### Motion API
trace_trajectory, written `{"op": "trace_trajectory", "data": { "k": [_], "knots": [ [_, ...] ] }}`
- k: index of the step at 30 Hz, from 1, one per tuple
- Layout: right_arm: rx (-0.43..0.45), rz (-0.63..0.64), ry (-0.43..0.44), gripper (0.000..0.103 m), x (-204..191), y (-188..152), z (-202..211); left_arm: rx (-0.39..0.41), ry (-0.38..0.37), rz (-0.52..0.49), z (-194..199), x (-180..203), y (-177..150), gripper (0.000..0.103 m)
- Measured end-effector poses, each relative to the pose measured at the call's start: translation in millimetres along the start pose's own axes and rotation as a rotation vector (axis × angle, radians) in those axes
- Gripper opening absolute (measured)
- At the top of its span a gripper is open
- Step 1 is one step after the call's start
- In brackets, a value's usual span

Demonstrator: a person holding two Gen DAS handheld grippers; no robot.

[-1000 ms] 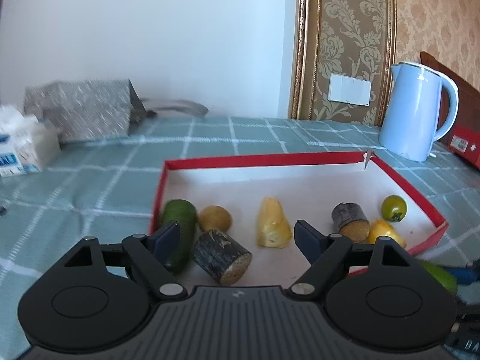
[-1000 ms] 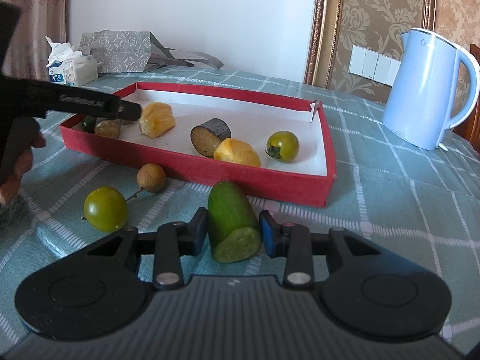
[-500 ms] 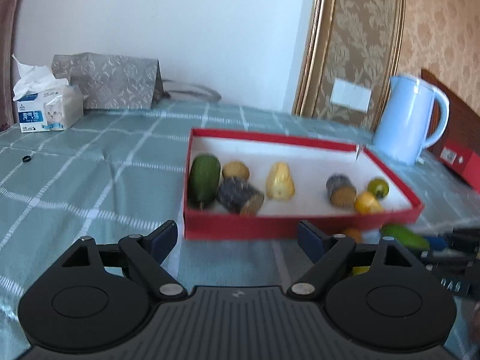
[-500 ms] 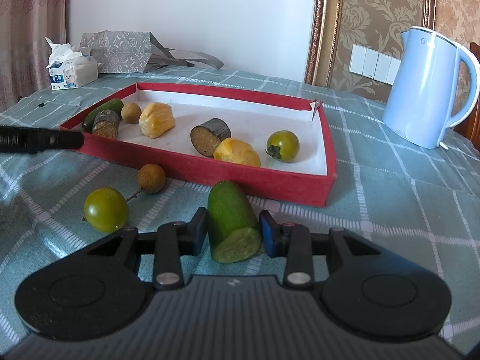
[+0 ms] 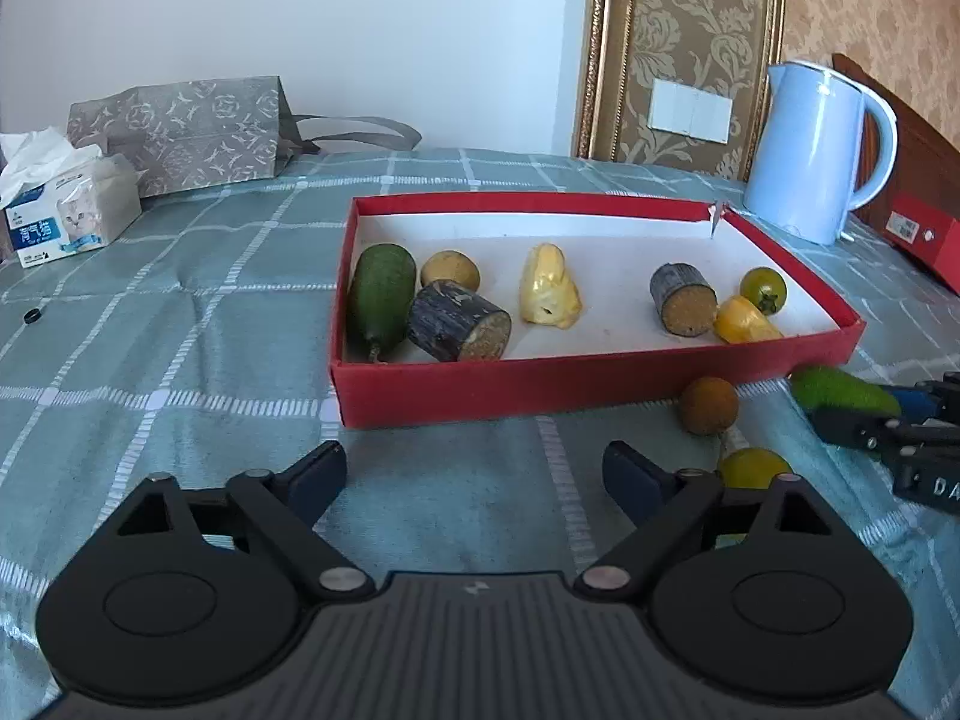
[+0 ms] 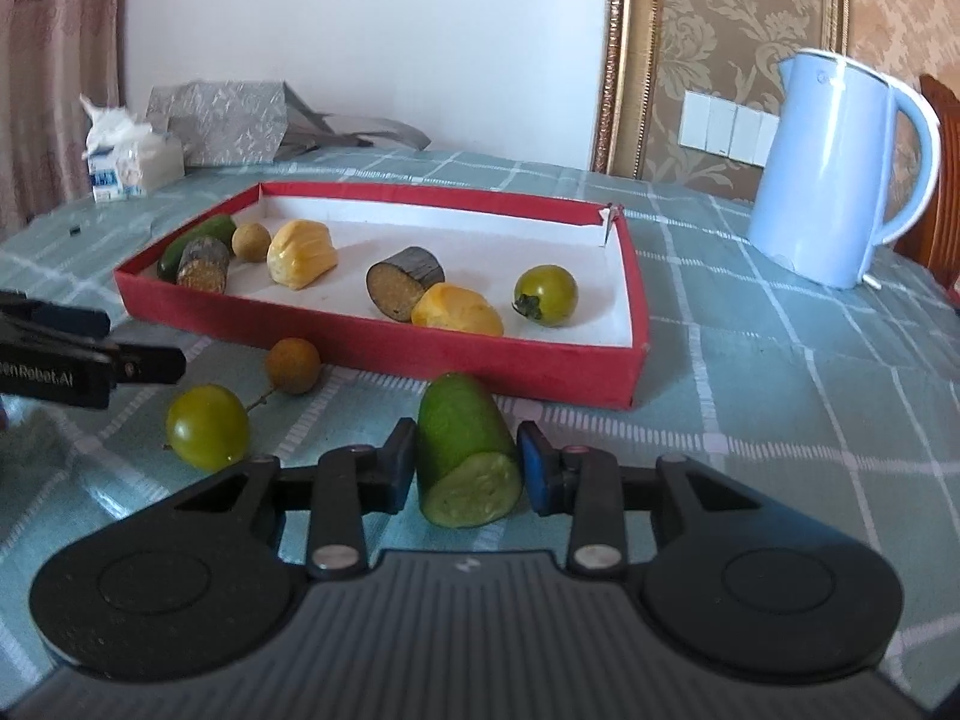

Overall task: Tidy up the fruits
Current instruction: 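Lift the cut cucumber piece into the tray and open the right gripper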

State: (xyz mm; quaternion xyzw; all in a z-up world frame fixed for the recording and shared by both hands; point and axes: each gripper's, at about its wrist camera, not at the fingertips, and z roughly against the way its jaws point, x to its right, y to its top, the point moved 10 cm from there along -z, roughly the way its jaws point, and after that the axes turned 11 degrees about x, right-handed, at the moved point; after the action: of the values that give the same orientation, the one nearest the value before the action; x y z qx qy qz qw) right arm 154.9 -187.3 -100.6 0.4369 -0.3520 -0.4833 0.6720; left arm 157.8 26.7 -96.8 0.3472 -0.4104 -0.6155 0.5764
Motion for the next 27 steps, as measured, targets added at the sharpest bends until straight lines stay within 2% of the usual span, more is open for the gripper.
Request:
{"op": "trace_trajectory", "data": {
  "k": [5, 9, 16, 21, 27],
  "knots": [
    [0.03, -0.024, -0.009, 0.033, 3.5, 3.6, 9.0, -0.017, -0.007, -0.02, -1.9, 3.5, -2.3, 0.102],
    [0.075, -0.021, -0.011, 0.033, 4.2, 17.9, 19.3, -0.025, -0.003, -0.036, -3.3, 5.5, -2.9, 0.103],
    [0.119, 0.065, -0.048, 0.032, 5.3, 45.2, 12.7, -0.03, 0.003, -0.05, -4.5, 6.6, -2.7, 0.103],
    [0.142, 0.114, -0.063, 0.032, 5.2, 70.6, -6.2, -0.032, 0.006, -0.055, -4.6, 6.9, -2.9, 0.103],
    [0.103, 0.093, -0.064, 0.032, 10.7, 93.5, -57.3, -0.032, 0.006, -0.055, -4.7, 7.3, -3.1, 0.103]
  ]
}}
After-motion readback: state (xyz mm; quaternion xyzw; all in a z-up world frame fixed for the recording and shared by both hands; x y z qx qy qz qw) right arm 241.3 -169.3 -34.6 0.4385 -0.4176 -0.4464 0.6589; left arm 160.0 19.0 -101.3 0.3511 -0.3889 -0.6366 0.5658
